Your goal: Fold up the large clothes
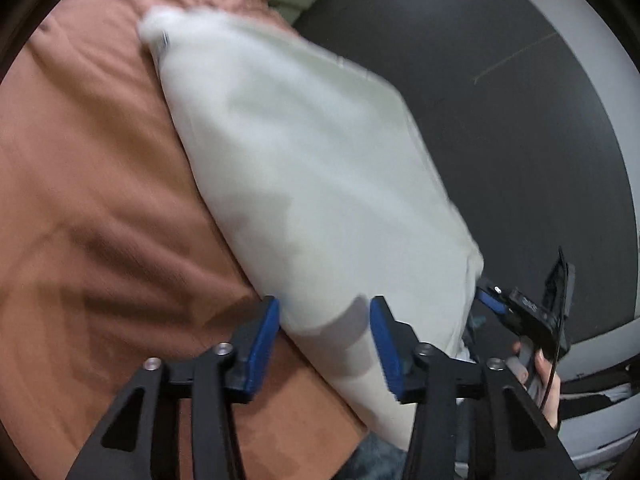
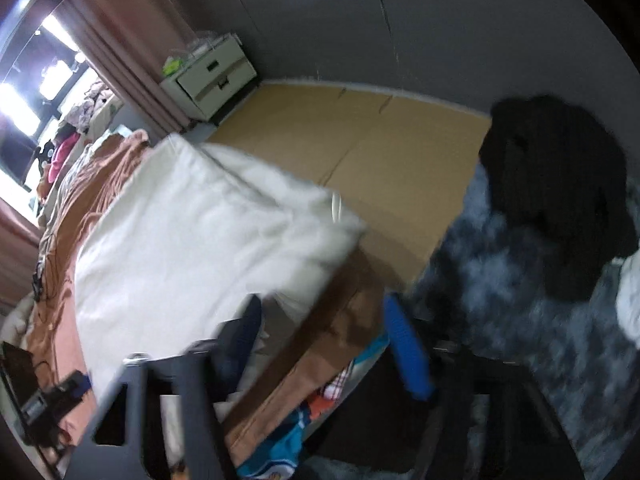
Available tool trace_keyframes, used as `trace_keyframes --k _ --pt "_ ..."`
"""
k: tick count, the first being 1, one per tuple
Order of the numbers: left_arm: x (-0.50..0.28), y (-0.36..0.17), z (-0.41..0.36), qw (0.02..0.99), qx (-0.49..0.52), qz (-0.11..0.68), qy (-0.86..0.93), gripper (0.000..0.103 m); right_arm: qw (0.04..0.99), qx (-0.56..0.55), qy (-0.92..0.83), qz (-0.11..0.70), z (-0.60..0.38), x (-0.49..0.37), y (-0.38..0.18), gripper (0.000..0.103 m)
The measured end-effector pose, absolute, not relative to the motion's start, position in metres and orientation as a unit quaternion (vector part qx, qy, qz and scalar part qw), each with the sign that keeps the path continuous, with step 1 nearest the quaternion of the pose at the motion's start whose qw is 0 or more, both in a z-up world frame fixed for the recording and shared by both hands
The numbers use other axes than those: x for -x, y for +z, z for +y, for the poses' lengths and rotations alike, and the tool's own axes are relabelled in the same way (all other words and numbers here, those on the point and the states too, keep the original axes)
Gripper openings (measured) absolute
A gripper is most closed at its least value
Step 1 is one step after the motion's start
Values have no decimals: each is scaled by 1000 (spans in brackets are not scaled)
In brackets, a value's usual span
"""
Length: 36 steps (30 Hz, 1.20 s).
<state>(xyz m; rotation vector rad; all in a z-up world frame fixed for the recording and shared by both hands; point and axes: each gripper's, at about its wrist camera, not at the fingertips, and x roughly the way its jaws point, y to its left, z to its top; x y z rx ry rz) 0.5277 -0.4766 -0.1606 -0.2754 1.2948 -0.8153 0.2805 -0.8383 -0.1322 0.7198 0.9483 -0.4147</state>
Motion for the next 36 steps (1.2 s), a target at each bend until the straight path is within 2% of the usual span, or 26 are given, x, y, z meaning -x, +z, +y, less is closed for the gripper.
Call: trace_keyframes --k 4,8,18,21,23,25,28,30,32,36 --pt "-518 -165 -481 714 125 578 -375 45 798 -384 -179 429 -845 -292 -149 13" --pt "-518 -164 -484 712 137 576 -378 43 805 -383 -199 407 -849 -300 -144 7" --pt "-481 -152 -470 723 135 564 -376 44 819 -339 -200 419 -844 -319 -144 8" --pt "-474 -145 -469 725 126 566 -372 44 821 -350 -198 406 -842 -313 -136 16" --pt "-467 -135 -464 732 113 559 -372 44 824 -352 -195 399 -839 -306 -129 48" --pt "-459 -124 -457 741 105 552 -369 54 827 -346 -194 398 -832 -297 -120 56" --pt "-449 -107 -435 752 103 544 -358 72 833 -337 -182 399 -822 -286 -106 57" --pt "-443 -96 -425 757 104 538 -356 73 835 -329 -182 401 -815 -279 -96 59" --pt "-436 -85 -414 764 103 530 -353 74 838 -327 -181 398 -808 -271 -86 68" --pt "-419 -54 -394 783 106 505 -347 95 848 -316 -170 391 -788 -254 -64 76"
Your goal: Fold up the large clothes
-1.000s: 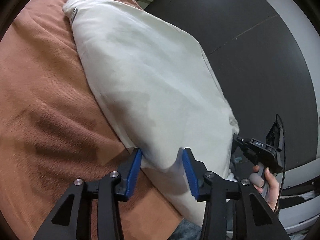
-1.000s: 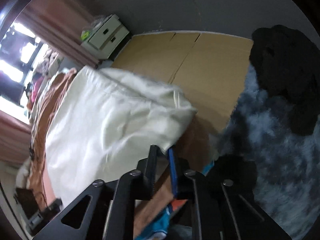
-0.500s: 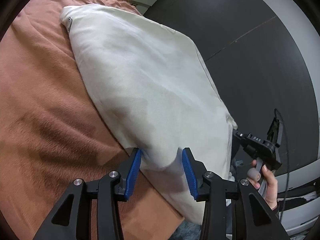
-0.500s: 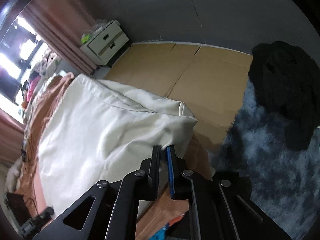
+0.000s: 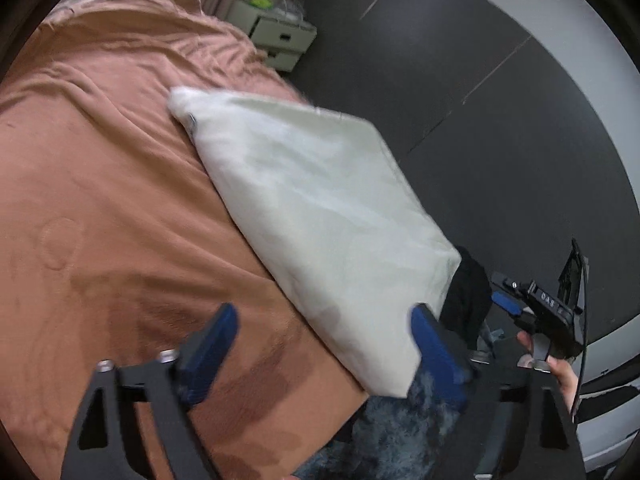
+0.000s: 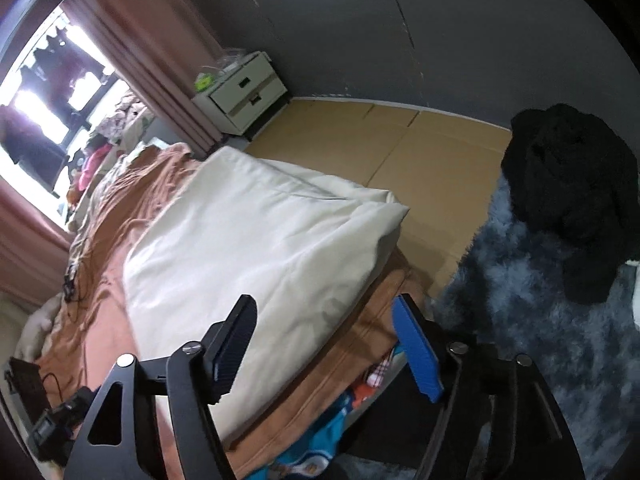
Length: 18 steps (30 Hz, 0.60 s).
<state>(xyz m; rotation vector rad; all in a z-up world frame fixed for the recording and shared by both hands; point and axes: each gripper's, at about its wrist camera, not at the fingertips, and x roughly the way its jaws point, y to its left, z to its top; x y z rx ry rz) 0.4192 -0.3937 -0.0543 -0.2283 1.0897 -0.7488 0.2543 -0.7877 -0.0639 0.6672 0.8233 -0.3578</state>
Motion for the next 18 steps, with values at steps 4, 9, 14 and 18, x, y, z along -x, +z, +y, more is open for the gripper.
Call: trace_keyframes --k 4,9,14,18 --pt "-399 -30 -374 797 107 486 -342 96 864 -284 -174 377 -762 -236 -37 86" --pt "-375 0 -339 815 108 463 -331 97 879 -264 -164 360 -736 -215 -8 103" --pt "-343 25 -309 831 88 444 -323 97 890 -237 -171 349 -706 -194 11 103" --pt "-320 38 -287 839 77 433 -320 97 896 -228 -164 343 -685 -172 21 103"
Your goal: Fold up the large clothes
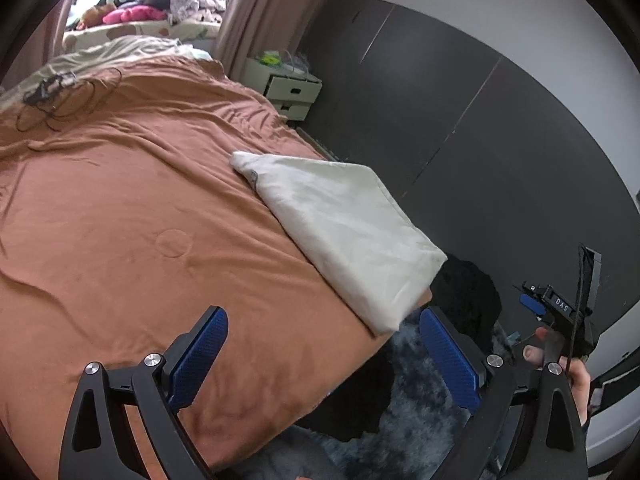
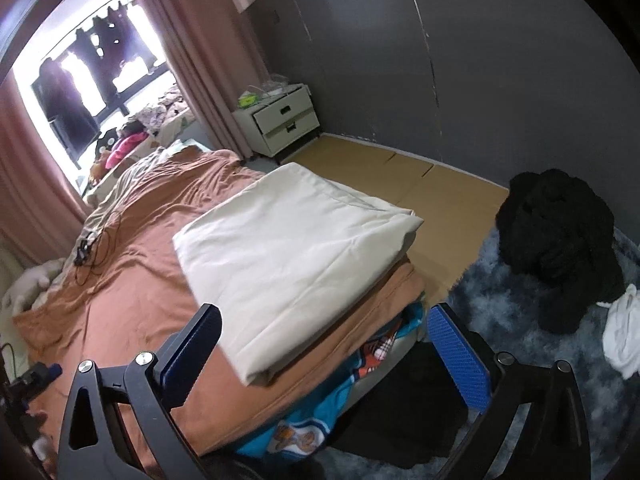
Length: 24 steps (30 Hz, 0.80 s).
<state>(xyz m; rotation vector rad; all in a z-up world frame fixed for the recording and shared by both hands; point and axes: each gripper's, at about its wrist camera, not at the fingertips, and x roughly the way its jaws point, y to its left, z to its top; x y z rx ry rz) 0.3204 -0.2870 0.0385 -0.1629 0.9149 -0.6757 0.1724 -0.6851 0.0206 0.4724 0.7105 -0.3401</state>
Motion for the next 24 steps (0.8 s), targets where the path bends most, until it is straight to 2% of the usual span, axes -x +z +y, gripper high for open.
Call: trace_keyframes --k 13,24 --pt "-243 63 -192 888 76 362 -272 97 915 -192 -141 325 -621 -126 53 103" --pt "-171 61 -121 921 97 313 -212 97 932 -159 -102 309 -554 -97 69 103"
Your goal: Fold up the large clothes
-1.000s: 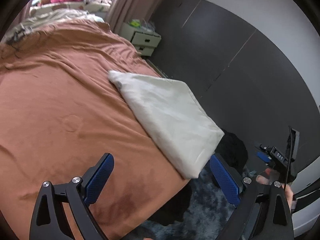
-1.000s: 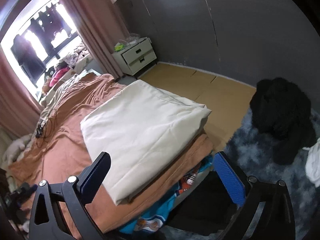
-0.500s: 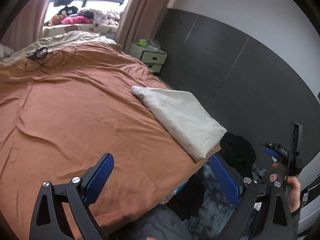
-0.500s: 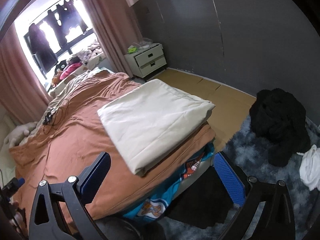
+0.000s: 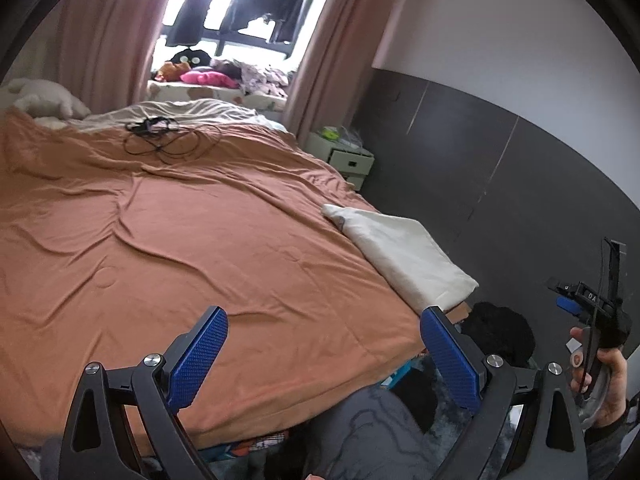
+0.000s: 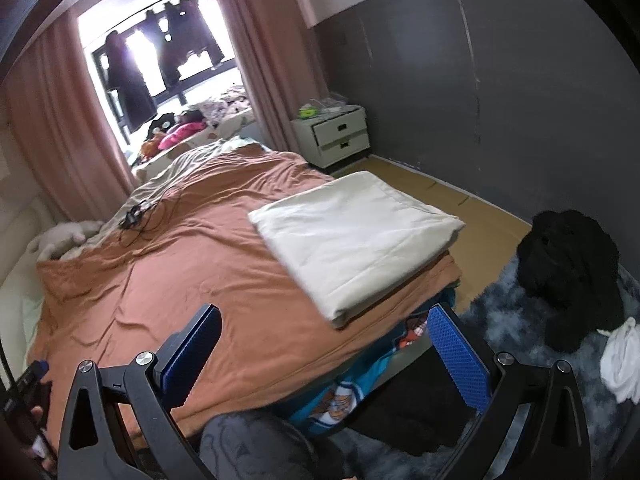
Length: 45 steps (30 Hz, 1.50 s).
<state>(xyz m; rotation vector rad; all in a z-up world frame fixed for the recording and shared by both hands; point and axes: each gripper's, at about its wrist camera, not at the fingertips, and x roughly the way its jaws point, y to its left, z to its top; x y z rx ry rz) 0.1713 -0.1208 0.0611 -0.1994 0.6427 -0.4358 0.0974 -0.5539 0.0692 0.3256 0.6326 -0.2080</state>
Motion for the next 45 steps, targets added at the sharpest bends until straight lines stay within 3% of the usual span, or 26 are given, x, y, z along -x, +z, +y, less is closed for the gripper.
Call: trace_keyframes --k 23,45 --pt "-35 80 -36 960 78 224 -151 103 944 -117 -21 307 -434 -24 48 103" --pt "6 61 -23 973 39 207 -95 103 948 -93 19 304 -371 -10 16 103"
